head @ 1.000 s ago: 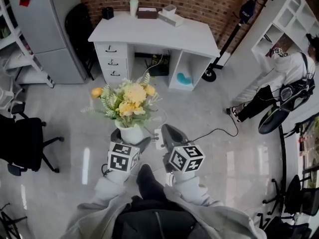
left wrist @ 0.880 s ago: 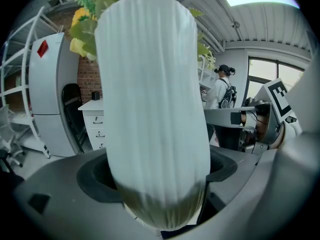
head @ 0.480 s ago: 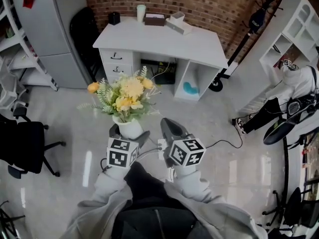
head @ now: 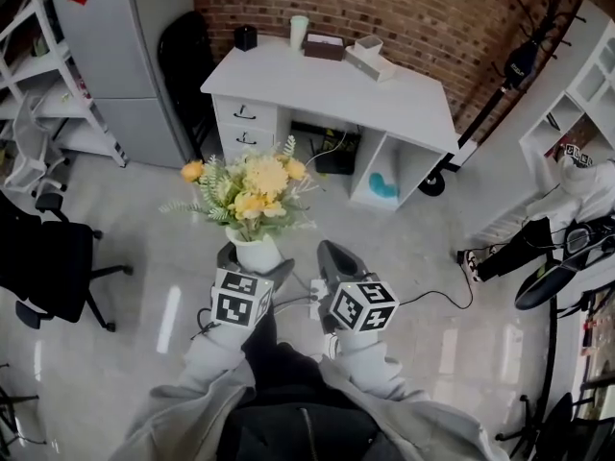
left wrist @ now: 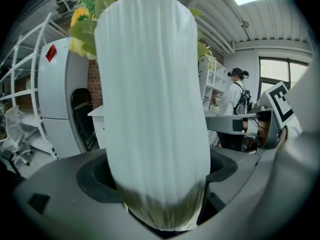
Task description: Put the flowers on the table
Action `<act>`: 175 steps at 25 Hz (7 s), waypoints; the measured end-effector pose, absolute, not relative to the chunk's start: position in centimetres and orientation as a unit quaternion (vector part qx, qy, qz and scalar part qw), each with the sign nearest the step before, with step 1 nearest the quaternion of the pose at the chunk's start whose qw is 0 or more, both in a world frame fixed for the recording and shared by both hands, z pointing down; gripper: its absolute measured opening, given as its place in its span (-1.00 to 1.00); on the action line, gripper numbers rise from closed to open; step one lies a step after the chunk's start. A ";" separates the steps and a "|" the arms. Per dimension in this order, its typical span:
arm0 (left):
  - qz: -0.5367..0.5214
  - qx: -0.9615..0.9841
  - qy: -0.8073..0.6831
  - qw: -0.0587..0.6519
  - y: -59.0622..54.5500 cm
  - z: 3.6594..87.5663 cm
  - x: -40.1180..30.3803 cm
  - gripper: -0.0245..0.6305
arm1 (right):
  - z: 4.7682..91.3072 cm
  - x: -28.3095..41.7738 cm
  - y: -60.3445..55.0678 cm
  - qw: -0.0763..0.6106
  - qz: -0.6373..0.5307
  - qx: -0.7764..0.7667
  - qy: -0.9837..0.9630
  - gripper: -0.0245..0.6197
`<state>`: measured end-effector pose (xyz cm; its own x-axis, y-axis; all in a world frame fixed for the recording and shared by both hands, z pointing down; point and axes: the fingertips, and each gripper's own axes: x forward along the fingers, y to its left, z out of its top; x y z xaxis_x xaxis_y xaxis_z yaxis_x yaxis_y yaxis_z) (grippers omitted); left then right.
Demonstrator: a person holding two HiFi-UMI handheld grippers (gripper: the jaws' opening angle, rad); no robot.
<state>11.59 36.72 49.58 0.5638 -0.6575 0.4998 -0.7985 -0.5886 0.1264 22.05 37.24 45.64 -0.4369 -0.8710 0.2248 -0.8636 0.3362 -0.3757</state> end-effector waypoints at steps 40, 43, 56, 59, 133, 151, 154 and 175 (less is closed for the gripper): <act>0.179 0.854 -0.455 0.180 1.4 48.6 0.6 0.51 | 45.2 8.3 0.9 -0.017 -0.232 -0.470 0.851 -0.92; 0.178 0.852 -0.458 0.181 -0.2 48.9 -0.5 0.51 | 45.5 7.1 -0.7 -0.017 -0.236 -0.466 0.853 -0.92; 0.179 0.852 -0.459 0.176 -6.4 49.7 -3.6 0.51 | 46.4 3.9 -7.1 -0.015 -0.241 -0.461 0.854 -0.92; 0.180 0.853 -0.458 0.175 -7.3 49.9 -4.1 0.51 | 46.7 3.3 -8.0 -0.014 -0.242 -0.460 0.854 -0.92; 0.223 0.865 -0.436 0.109 -56.1 53.4 -2.7 0.51 | 50.7 3.5 -56.4 -0.013 -0.276 -0.438 0.855 -0.92; 0.190 0.907 -0.373 0.043 -63.6 57.7 -2.2 0.51 | 53.9 5.5 -58.5 -0.036 -0.244 -0.563 0.789 -0.92; 0.183 0.910 -0.370 0.034 -63.8 58.2 -2.0 0.51 | 54.4 5.5 -58.5 -0.038 -0.246 -0.568 0.784 -0.92; 0.140 0.914 -0.380 -0.002 -64.0 59.0 -1.8 0.51 | 56.5 6.7 -57.8 -0.041 -0.270 -0.586 0.763 -0.92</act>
<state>-1.76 -64.02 58.99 0.6718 -0.6959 0.2538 -0.6947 -0.7108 -0.1100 6.74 -57.79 56.45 -0.3092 -0.8722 0.3791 -0.9165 0.1669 -0.3635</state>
